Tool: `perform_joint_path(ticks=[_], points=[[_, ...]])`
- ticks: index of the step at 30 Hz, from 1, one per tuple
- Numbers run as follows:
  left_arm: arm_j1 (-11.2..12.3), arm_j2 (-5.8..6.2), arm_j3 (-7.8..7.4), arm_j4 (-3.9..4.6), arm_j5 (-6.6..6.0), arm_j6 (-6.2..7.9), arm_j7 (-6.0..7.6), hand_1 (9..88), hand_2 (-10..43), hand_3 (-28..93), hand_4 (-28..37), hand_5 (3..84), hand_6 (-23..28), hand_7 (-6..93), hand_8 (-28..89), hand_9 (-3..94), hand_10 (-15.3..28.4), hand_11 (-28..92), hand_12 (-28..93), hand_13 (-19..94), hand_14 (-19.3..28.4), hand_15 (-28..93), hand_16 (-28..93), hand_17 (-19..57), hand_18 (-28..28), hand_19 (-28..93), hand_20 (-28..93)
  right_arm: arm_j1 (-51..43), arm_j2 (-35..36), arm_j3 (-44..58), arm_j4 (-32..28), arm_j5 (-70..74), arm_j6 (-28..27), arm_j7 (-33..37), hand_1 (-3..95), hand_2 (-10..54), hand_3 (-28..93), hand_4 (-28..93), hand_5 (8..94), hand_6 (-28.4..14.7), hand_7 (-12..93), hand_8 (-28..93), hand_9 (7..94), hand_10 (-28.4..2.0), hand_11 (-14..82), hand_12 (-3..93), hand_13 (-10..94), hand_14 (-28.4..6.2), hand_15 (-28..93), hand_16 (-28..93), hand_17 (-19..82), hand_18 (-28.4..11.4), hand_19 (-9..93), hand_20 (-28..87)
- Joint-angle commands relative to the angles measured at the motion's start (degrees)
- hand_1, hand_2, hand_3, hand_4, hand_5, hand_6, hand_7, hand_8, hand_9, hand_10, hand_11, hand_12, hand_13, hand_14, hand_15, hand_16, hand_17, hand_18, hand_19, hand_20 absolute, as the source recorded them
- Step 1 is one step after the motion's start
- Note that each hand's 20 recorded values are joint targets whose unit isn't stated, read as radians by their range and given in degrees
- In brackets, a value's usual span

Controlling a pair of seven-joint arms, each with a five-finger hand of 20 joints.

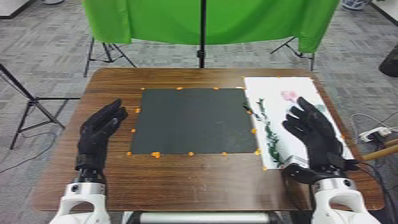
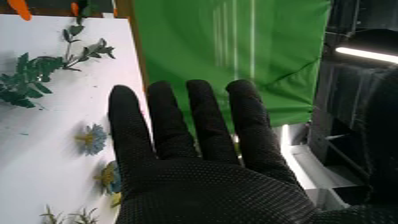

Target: Arrange flowers

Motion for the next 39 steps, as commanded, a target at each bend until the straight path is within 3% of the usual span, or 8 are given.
perform_joint_path(ticks=[1,8,14,21,26,28,34,39], points=[[1.4,-0.59,-0.44,-0.2,0.04,0.25,-1.46,36.9,-9.5,56,-17.9,43.8,3.2,12.6,-7,41.9,11.5,16,13,33,15.8,21,2,4.9,13.3,7,19,-0.8,0.4,0.4,-0.6,-1.6,-0.5,1.3,19.7,-9.5,73,-24,32.5,-3.5,12,-7,36.7,-15.0,3.6,18.0,28,-17.0,6,23,16,-17.4,12,25],[1.5,-0.58,-0.61,-0.46,0.4,-0.08,-1.53,36.8,-9.5,57,-17.8,43.7,3.2,12.6,-7,41.9,11.5,16,13,33,15.9,21,2,4.6,13.3,7,18,-0.6,1.5,0.2,-1.7,-7.0,3.3,6.1,22.2,-9.5,74,-24,33.8,-3.9,13,-7,37.9,-15.3,3.9,18.4,30,-16.9,7,24,17,-17.1,18,28],[1.8,-0.4,-0.76,-0.73,0.37,0.32,-1.77,36.8,-9.5,57,-17.7,43.7,3.2,12.6,-7,42.0,11.5,16,13,33,15.8,21,2,4.5,13.2,7,18,-0.4,8.5,-2.3,-4.1,-58.1,8.6,22.2,27.1,-9.5,68,-27,47.2,-5.7,17,-8,51.0,-17.7,15.7,21.4,50,-15.9,32,23,25,-19.5,57,42],[1.5,0.19,-0.87,-0.89,1.02,0.02,-2.16,37.0,-9.5,57,-17.6,43.8,3.3,12.6,-7,42.0,11.5,16,13,33,15.9,21,2,4.5,13.1,7,18,1.2,20.1,-4.5,-3.4,-71.6,2.4,30.2,52.5,-9.5,4,-14,58.2,-6.4,17,-6,60.6,-18.8,22.1,24.1,61,-15.6,52,23,34,-21.5,71,51],[1.6,0.4,-0.98,-1.15,0.6,0.63,-2.25,37.1,-9.5,57,-17.5,43.7,3.3,12.5,-7,42.0,11.5,16,13,33,15.9,21,2,4.5,13.1,7,18,4.6,25.0,-8.5,-1.0,-74.5,-1.2,34.2,52.5,-9.5,8,-14,59.4,-6.6,17,-5,61.6,-18.8,23.0,25.1,63,-14.9,56,24,38,-21.2,75,52],[1.6,0.54,-0.87,-1.16,0.8,0.51,-2.35,37.1,-9.5,57,-17.5,43.8,3.3,12.5,-7,42.0,11.5,16,13,33,15.9,21,2,4.5,13.1,7,18,5.9,26.4,-10.0,0.2,-75.3,-1.9,35.2,45.2,-9.5,31,-26,60.1,-6.9,18,-5,61.7,-18.5,25.5,26.1,65,-14.1,58,24,39,-20.9,78,52],[1.4,0.56,-0.71,-1.24,0.85,0.49,-2.63,37.1,-9.5,57,-17.3,43.8,3.2,12.6,-7,42.0,11.5,16,13,33,15.9,21,2,4.5,13.1,7,18,9.1,29.0,-13.4,3.2,-76.2,-3.3,36.9,48.9,-9.5,25,-28,60.5,-7.4,23,-4,60.8,-18.9,32.6,31.4,66,-13.5,60,25,42,-20.1,80,52],[1.4,0.61,-0.36,-1.36,1.02,0.45,-2.93,37.0,-9.5,57,-17.3,43.8,3.3,12.6,-7,42.0,11.5,16,13,33,15.9,21,2,4.4,13.1,7,18,13.1,29.4,-17.5,5.7,-75.6,-5.4,38.7,39.3,-9.5,47,-28,63.2,-6.4,31,-5,63.7,-18.2,39.2,34.3,70,-11.5,62,26,47,-18.9,83,52]])
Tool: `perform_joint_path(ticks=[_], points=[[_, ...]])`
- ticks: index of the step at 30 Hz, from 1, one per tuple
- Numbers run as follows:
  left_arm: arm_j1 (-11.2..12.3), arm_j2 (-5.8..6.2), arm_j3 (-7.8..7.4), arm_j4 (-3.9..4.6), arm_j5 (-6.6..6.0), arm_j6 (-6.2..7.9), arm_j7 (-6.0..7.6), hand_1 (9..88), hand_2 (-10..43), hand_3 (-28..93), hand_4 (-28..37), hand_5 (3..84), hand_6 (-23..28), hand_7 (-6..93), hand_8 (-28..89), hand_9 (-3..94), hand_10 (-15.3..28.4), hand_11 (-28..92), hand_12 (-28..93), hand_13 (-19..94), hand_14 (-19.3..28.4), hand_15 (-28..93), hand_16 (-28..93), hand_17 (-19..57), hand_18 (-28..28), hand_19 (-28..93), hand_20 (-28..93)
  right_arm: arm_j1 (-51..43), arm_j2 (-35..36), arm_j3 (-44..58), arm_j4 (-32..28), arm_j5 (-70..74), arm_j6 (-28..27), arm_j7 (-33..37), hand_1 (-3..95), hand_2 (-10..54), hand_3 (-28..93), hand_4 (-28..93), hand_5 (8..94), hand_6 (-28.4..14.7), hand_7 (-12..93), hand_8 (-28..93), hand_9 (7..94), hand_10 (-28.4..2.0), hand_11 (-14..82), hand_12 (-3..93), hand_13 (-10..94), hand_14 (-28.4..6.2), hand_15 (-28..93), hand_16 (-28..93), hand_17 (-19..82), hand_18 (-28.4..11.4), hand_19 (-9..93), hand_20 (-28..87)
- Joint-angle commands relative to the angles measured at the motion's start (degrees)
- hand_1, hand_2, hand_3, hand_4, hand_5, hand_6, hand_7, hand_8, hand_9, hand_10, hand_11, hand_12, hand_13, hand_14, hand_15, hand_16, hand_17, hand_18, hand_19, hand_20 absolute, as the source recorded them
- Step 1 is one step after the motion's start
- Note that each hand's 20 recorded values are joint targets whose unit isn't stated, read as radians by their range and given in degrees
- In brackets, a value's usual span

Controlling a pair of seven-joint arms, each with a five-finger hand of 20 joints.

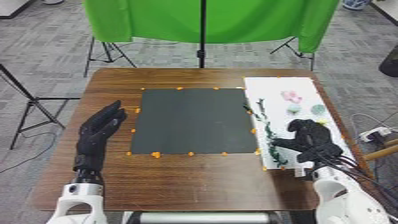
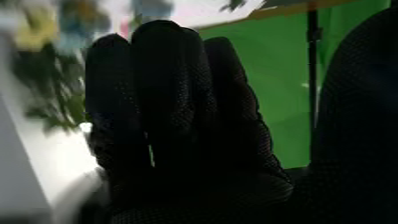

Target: Arrange flowers

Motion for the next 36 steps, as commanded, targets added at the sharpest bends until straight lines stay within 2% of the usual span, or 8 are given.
perform_joint_path(ticks=[1,19,26,27,28,29,32,36], points=[[0.3,0.1,0.47,-0.14,0.6,0.16,-1.16,37.0,-9.5,57,-17.3,43.8,3.3,12.6,-7,42.0,11.5,16,13,33,15.9,21,2,4.5,13.1,7,18,4.6,1.5,-3.9,2.8,-0.7,-2.8,1.9,39.3,-9.5,48,-28,64.2,-6.1,33,-5,64.8,-17.8,40.4,34.6,71,-10.9,62,26,48,-18.2,84,52],[0.6,0.25,0.69,-0.41,0.48,0.12,-1.68,36.6,-9.5,57,-17.4,43.6,3.3,12.3,-6,41.8,11.5,16,13,33,16.1,21,2,4.3,13.1,7,18,9.4,2.3,-10.0,4.0,1.3,-13.2,3.4,35.1,-9.5,60,-27,73.3,-2.7,41,-6,76.5,-15.0,43.7,35.7,82,-7.5,64,30,58,-15.5,93,49],[0.9,0.3,0.66,-0.61,0.2,0.31,-1.76,36.3,-9.5,57,-17.4,43.6,3.4,12.0,-6,41.8,11.6,16,13,32,16.1,21,2,4.1,13.1,7,18,10.6,2.7,-12.8,3.9,1.1,-14.7,3.3,37.1,-9.5,60,-12,75.3,-2.2,39,0,77.5,-14.7,44.4,35.7,83,-7.2,64,31,59,-15.7,93,52],[0.8,0.28,0.65,-0.62,0.25,0.24,-1.8,36.2,-9.5,57,-17.3,43.6,3.4,12.0,-6,41.8,11.6,16,13,32,16.1,21,2,4.0,13.1,7,18,10.4,2.5,-12.8,3.8,1.5,-14.8,3.2,41.2,-9.5,54,-4,75.6,-1.7,38,13,77.8,-14.5,44.9,35.8,83,-7.2,65,32,59,-15.8,93,53],[0.9,0.25,0.68,-0.64,0.2,0.2,-1.81,36.1,-9.5,57,-17.3,43.6,3.4,12.0,-6,41.8,11.6,16,13,32,16.1,21,2,4.0,13.2,7,18,10.6,2.5,-13.1,3.9,2.2,-14.1,3.3,63.4,-9.5,0,35,76.2,-0.8,37,22,78.7,-14.1,45.7,35.8,84,-7.0,66,32,60,-15.8,93,55],[0.7,0.26,0.7,-0.54,0.09,-0.05,-1.96,36.1,-9.5,57,-17.3,43.6,3.4,12.0,-6,41.8,11.6,16,13,32,16.2,21,2,3.9,13.2,7,18,10.5,2.4,-13.3,4.1,2.1,-13.2,3.5,69.9,-9.5,-14,47,77.2,-0.6,37,24,79.4,-13.9,45.9,35.8,84,-6.6,66,32,60,-15.7,93,56],[0.6,0.29,0.63,-0.51,0.08,-0.23,-2.13,35.7,-9.5,57,-17.0,43.6,3.5,11.9,-6,41.7,11.7,16,13,32,16.2,21,2,3.8,13.2,7,18,10.2,1.8,-12.3,4.4,3.6,-11.1,3.6,78.8,-9.5,-28,67,80.2,0.4,38,26,83.2,-12.9,43.4,41.1,87,-5.7,66,34,63,-15.2,93,59],[0.6,0.36,0.55,-0.57,-0.22,0.08,-2.01,35.3,-9.5,58,-16.8,43.7,3.4,11.9,-6,41.7,11.7,16,13,32,16.2,21,2,3.6,13.3,7,18,8.5,1.1,-7.8,2.7,5.6,-7.3,4.4,80.0,-9.5,-28,70,80.9,0.6,38,27,84.1,-12.2,42.3,43.5,87,-5.2,66,34,64,-15.0,93,60]])
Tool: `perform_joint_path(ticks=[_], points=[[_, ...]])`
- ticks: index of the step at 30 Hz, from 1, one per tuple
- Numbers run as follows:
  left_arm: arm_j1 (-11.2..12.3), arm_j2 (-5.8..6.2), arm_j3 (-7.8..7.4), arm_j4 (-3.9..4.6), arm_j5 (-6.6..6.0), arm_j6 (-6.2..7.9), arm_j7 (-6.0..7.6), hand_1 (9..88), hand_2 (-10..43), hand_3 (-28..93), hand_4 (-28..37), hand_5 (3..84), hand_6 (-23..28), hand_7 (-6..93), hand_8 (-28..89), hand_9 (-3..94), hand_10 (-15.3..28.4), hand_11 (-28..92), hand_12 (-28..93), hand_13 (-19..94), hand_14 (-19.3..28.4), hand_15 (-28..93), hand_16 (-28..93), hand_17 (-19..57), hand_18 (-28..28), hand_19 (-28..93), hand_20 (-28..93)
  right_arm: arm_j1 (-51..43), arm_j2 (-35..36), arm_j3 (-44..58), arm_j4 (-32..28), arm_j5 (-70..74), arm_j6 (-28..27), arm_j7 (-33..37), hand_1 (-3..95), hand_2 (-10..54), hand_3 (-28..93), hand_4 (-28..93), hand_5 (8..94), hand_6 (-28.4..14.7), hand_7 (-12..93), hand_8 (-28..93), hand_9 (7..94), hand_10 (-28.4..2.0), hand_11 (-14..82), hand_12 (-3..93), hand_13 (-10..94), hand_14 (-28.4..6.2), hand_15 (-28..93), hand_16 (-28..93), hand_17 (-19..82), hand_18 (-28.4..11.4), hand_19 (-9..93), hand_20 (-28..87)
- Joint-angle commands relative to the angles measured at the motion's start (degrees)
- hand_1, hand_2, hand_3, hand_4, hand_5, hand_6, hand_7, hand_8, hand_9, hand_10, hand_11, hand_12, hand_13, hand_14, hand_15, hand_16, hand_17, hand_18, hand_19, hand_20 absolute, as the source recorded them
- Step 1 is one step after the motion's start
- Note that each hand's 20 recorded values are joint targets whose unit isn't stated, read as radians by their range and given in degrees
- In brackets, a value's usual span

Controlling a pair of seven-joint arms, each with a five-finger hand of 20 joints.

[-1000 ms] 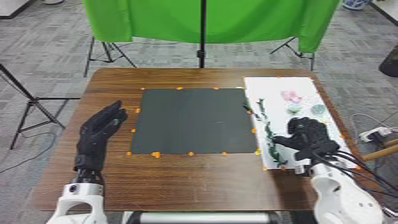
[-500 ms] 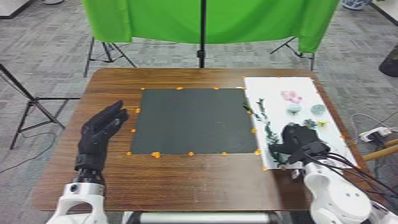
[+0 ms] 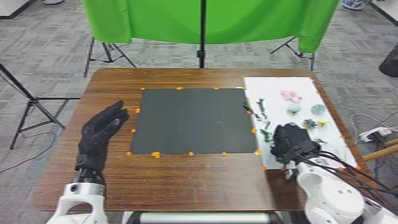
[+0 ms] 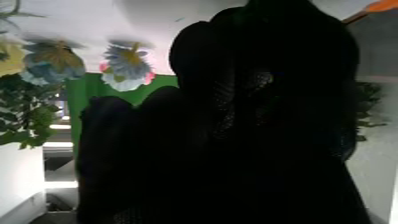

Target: Arrange flowers

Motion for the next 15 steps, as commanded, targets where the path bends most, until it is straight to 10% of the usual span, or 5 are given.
perform_joint_path(ticks=[1,6,15], points=[[0.7,0.18,0.07,-0.04,-0.58,0.25,-0.65,35.3,-9.5,58,-16.7,43.7,3.5,11.9,-6,41.7,11.7,16,13,32,16.2,21,2,3.6,13.3,7,18,-3.6,-1.2,5.7,-1.2,4.3,6.2,1.2,80.1,-9.5,-28,70,80.9,0.5,38,27,84.2,-12.2,42.4,43.6,88,-5.2,66,34,64,-15.0,93,60],[1.0,2.77,-1.22,0.66,-1.46,1.17,-0.51,35.1,-9.5,58,-16.8,43.7,3.5,11.7,-6,41.6,11.7,16,13,32,16.3,21,2,3.5,13.4,7,18,-0.8,-1.6,8.3,-5.6,8.8,10.4,0.4,80.1,-9.5,-28,71,81.1,0.5,37,27,84.6,-12.4,42.9,43.5,88,-5.0,67,34,65,-15.0,93,62],[1.0,6.18,-3.58,5.8,-7.79,7.77,0.61,27.4,-6.2,63,-21.9,43.3,3.9,10.5,-6,40.1,12.2,14,13,30,15.6,17,2,3.9,13.2,6,17,28.2,-7.2,-15.4,-0.6,21.5,5.3,-2.4,80.7,-9.5,-28,69,81.1,0.3,37,27,84.2,-12.3,43.9,42.6,88,-4.9,67,34,65,-14.7,93,63]])
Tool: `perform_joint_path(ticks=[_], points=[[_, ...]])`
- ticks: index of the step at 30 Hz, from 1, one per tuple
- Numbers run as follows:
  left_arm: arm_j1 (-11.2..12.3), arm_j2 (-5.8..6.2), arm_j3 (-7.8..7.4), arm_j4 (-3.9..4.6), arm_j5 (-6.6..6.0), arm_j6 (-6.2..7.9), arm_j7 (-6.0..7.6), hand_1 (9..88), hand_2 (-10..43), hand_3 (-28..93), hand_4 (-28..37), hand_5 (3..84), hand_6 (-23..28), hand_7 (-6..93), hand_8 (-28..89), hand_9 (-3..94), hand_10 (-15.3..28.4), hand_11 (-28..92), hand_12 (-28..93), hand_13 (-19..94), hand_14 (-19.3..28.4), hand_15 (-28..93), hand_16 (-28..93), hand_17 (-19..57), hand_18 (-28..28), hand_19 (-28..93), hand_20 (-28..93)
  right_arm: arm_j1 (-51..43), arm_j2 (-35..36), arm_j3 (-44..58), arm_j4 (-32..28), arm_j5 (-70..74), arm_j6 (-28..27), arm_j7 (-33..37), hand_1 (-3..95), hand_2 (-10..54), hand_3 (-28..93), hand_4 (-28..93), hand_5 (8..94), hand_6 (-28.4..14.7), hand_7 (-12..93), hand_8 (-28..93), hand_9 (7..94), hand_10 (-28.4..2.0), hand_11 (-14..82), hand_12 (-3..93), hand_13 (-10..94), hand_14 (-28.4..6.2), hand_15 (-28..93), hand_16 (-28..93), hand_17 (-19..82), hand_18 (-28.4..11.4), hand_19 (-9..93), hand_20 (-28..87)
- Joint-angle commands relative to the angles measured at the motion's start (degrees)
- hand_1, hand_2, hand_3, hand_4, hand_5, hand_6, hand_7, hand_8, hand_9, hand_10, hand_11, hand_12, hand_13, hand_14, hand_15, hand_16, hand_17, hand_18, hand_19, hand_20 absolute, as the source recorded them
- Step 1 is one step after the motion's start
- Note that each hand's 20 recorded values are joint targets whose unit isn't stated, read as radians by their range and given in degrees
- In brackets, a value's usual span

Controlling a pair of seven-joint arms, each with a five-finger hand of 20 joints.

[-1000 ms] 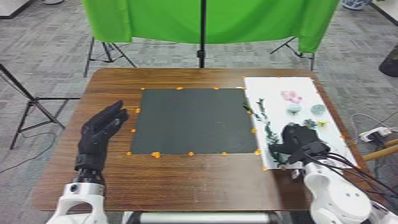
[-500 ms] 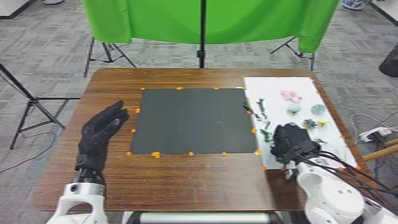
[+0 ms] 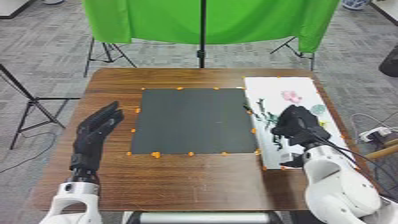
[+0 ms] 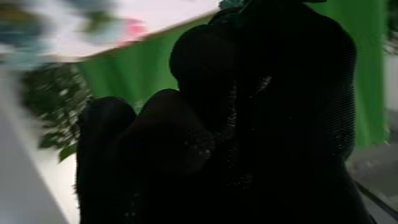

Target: Arrange flowers

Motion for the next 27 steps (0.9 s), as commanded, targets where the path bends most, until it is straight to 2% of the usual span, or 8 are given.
perform_joint_path(ticks=[1,3,6,8,13,17,18,27], points=[[0.7,2.81,-2.38,5.46,-5.55,6.3,0.5,24.2,-3.3,64,-25.3,43.1,3.9,10.0,-6,39.4,12.2,13,13,29,15.4,15,2,4.0,13.1,5,17,28.8,-7.1,-21.3,5.9,8.5,-6.1,-2.9,80.7,-9.5,-27,69,81.1,0.2,37,27,84.2,-12.3,44.1,42.5,88,-4.9,67,35,65,-14.8,93,63],[0.6,3.43,-2.31,6.55,-6.22,7.66,0.51,22.6,0.3,63,-27.7,42.7,3.7,9.6,-6,38.8,11.9,12,13,29,15.3,12,2,4.0,12.9,4,16,34.1,-10.0,-26.2,8.9,10.2,-6.8,-3.4,80.4,-9.5,-27,69,81.0,0.2,38,27,84.1,-12.4,44.3,42.3,88,-4.9,67,34,65,-14.7,93,63],[0.6,3.95,-2.32,7.28,-6.8,7.55,-0.02,20.4,2.0,62,-28.2,42.5,3.6,9.3,-6,38.6,11.9,11,13,28,15.2,12,2,4.0,12.6,4,16,40.0,-14.1,-31.5,12.9,13.2,-8.1,-3.7,80.3,-9.5,-26,69,81.0,0.3,38,27,84.0,-12.3,44.5,42.2,88,-4.9,67,34,65,-14.7,93,63],[0.6,3.94,-2.31,7.27,-6.19,7.14,-0.42,19.9,2.1,62,-28.2,42.3,3.6,9.2,-6,38.5,12.0,11,13,28,15.2,12,2,3.9,12.6,4,16,43.2,-15.9,-34.7,15.1,14.7,-8.6,-3.7,80.2,-9.5,-26,69,81.1,0.2,38,27,84.0,-12.3,44.6,42.2,88,-4.9,68,34,65,-14.6,93,64],[0.3,3.75,-1.44,7.06,-6.0,6.75,-0.1,19.5,1.6,63,-28.3,42.2,3.6,9.2,-5,38.4,12.1,11,13,28,15.5,12,3,3.8,12.5,4,16,47.8,-20.0,-40.5,19.1,18.3,-9.7,-3.2,80.0,-9.5,-25,67,81.1,0.3,37,27,83.8,-12.4,44.9,42.0,88,-4.9,68,34,65,-14.6,93,64],[-0.3,3.73,-0.71,6.99,-5.09,5.69,-0.65,19.8,1.3,63,-28.3,42.2,3.6,9.2,-5,38.5,12.1,11,13,28,15.5,13,3,3.8,12.5,4,16,49.1,-22.9,-43.5,21.9,19.3,-9.3,-2.9,79.9,-9.5,-25,67,81.0,0.2,38,27,83.8,-12.5,45.1,41.9,88,-4.8,68,34,65,-14.7,93,64],[-0.1,3.82,-0.37,6.68,-5.18,5.8,-0.4,20.0,1.1,63,-28.3,42.2,3.6,9.2,-5,38.5,12.1,11,13,28,15.5,13,3,3.7,12.5,4,16,49.5,-23.3,-44.3,22.1,19.4,-9.1,-2.6,79.9,-9.5,-25,67,81.0,0.2,38,27,83.7,-12.4,45.1,41.9,88,-4.8,68,34,65,-14.7,93,64],[-2.0,3.76,1.79,6.89,-4.52,2.69,-1.23,20.3,0.6,64,-28.3,42.2,3.7,9.1,-5,38.5,12.1,12,13,29,15.7,13,3,3.5,12.5,4,16,52.0,-28.5,-50.1,29.4,19.4,-7.4,-1.8,79.4,-9.5,-22,64,80.9,0.2,37,26,83.6,-12.5,45.2,41.6,88,-4.7,68,34,65,-14.5,93,64]])
